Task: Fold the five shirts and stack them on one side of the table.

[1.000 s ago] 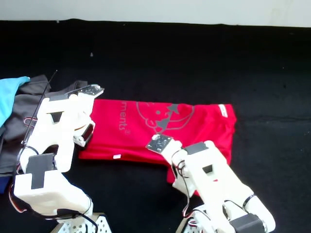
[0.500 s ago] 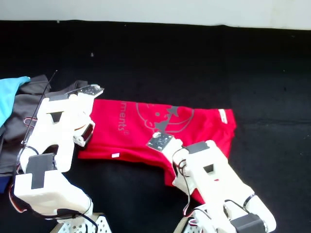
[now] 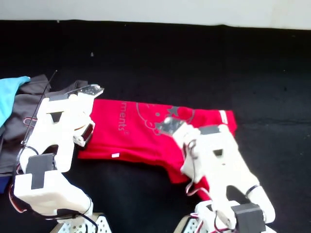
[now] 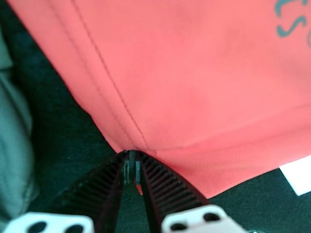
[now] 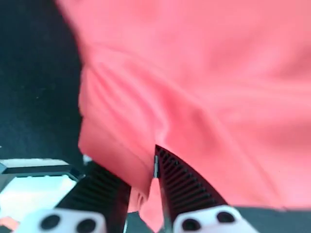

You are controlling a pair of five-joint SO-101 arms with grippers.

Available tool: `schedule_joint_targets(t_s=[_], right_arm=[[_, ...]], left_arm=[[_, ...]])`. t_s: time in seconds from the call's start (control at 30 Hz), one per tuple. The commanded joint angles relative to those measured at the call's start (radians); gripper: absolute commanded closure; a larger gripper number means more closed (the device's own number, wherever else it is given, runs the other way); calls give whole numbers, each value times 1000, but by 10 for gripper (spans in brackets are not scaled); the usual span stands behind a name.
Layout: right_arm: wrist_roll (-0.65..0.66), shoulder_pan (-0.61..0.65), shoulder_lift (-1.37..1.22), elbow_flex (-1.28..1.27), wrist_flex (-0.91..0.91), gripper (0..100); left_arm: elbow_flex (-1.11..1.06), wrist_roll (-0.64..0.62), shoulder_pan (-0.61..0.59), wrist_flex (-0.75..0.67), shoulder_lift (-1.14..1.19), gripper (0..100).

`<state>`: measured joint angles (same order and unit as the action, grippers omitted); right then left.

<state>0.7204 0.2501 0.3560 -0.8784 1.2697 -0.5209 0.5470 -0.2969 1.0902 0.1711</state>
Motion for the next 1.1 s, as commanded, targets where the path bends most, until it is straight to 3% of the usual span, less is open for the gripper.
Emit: schedule_joint_targets(t_s=[0.0,0.33,0.53,0.83,1.07], right_arm=[[55,-90,-35,203,54,994],[57,-76,-585,828,139,987],[-8,-79,-840,1167,243,781],[-336,-154,-929,1500,257,865],[-347,-143,-926,1701,498,865]], left_arm=[[24,14,-18,-8,12,990],[24,14,-18,-8,12,990],[24,14,-18,-8,12,990],[24,14,-18,-8,12,990],[24,14,-18,-8,12,990]])
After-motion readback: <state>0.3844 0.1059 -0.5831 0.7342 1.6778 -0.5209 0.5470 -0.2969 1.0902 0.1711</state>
